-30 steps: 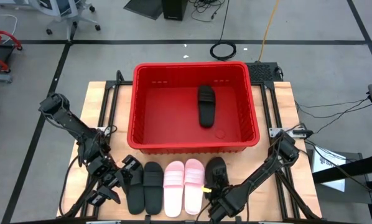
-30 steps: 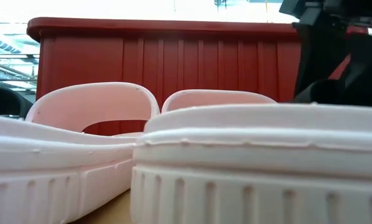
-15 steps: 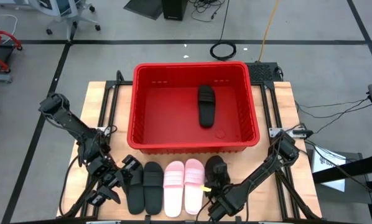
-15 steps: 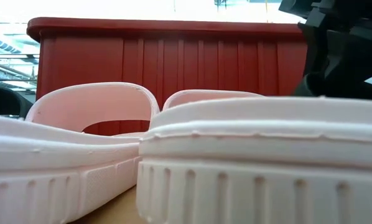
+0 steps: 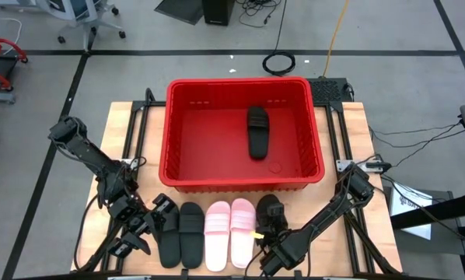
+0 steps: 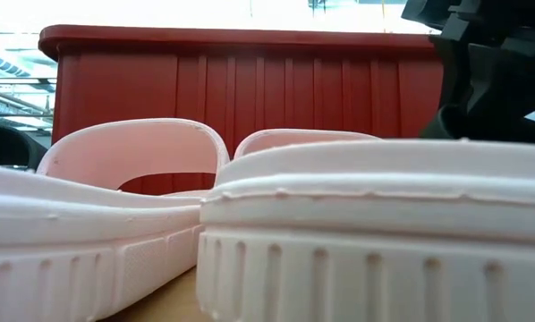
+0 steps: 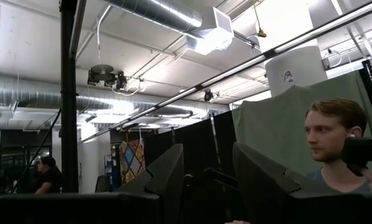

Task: Pick and place slides into bin
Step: Put the black slide into the red bin

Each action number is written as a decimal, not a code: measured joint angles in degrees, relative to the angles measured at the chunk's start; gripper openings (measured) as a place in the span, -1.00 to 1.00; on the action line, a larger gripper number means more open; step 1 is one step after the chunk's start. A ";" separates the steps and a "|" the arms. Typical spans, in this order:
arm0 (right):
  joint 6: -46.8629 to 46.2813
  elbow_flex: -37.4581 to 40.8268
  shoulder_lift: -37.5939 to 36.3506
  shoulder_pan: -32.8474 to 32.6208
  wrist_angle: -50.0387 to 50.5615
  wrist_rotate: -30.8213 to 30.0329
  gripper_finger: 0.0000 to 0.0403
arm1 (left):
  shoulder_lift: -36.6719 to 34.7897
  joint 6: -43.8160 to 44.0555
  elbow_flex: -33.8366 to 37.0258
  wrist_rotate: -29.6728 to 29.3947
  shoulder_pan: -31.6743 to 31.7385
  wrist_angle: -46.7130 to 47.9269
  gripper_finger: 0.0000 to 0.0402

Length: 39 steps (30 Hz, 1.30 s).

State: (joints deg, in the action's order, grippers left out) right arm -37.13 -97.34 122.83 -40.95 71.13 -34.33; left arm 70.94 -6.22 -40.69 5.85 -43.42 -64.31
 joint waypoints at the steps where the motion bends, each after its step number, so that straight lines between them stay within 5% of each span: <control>1: -0.29 0.00 0.00 0.00 0.34 0.00 -0.98 | 0.00 0.00 0.00 -0.02 0.00 0.00 -0.27; 26: -0.91 0.11 -8.96 -3.06 -7.45 1.64 -0.98 | -0.17 -3.10 0.04 -10.10 0.80 2.65 -0.27; 39: 13.72 0.11 -13.48 -2.19 -17.28 -2.50 -0.98 | -4.68 -2.56 0.04 -12.54 3.30 13.73 -0.27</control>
State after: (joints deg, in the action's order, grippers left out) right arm -23.41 -97.23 109.34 -43.14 53.85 -36.83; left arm 66.26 -8.78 -40.64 -6.69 -40.12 -50.59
